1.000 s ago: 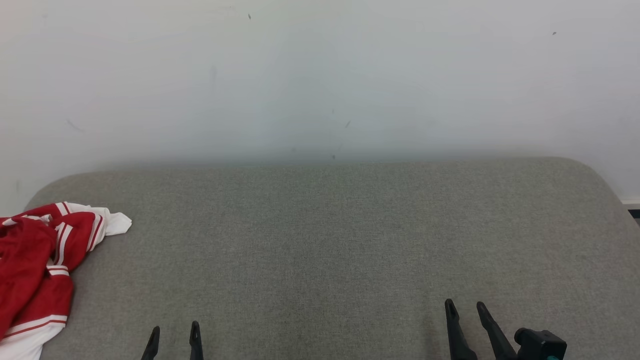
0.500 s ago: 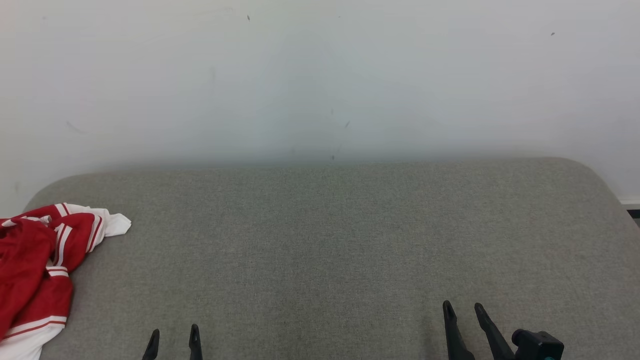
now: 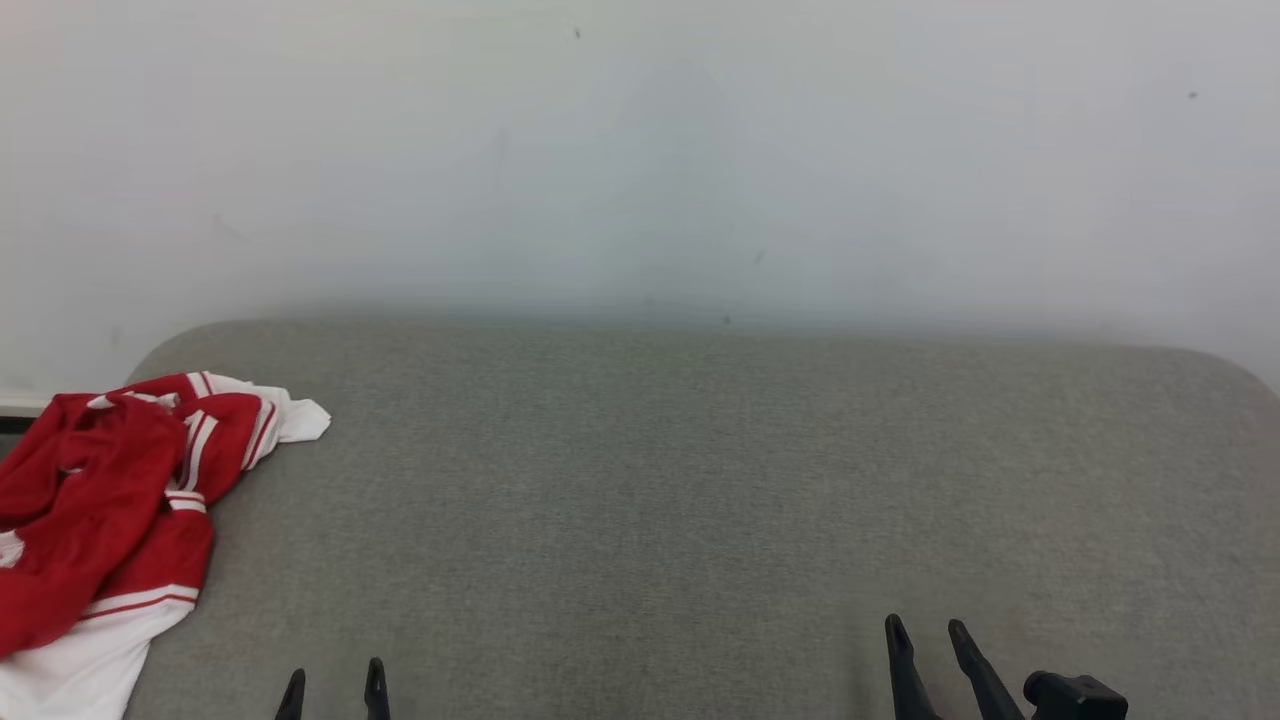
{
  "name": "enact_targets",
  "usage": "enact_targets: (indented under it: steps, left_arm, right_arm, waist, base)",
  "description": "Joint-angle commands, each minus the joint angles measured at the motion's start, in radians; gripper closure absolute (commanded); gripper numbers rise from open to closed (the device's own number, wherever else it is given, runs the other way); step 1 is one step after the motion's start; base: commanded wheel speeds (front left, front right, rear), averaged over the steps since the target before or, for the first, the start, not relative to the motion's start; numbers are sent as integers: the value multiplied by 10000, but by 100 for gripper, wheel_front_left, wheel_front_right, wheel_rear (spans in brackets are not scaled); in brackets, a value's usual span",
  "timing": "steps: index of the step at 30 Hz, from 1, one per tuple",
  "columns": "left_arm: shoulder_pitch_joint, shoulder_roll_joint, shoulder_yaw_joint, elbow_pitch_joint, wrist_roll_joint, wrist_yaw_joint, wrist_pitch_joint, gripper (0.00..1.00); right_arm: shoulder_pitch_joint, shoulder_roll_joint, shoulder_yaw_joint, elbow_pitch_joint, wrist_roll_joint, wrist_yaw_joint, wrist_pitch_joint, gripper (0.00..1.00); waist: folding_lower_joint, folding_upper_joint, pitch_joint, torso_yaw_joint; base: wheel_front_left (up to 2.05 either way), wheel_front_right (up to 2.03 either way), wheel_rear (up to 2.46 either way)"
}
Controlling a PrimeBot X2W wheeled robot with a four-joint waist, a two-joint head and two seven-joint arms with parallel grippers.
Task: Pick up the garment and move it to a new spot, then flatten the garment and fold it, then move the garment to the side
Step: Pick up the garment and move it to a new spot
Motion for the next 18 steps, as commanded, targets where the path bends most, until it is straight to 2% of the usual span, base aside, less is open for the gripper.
enact_targets:
  steps: [1,11,18]
  left_arm:
    - [105,52,84,30,49,-24,-33,0]
    - [196,347,428,200,246,-122,-35,0]
    - [364,272,999,-250,43,95,-35,0]
  right_arm:
    - [134,-6,60,-12,70,37,-6,0]
    - [248,-7,388,-65,620,35,-6,0]
    - [-386,-9,1075,-14,713,35,-5,0]
  waist:
    - [0,0,-91,646]
    - [0,0,-353,3019]
    - [0,0,218,3695]
  base:
    - [0,0,0]
    - [0,0,0]
    - [0,0,0]
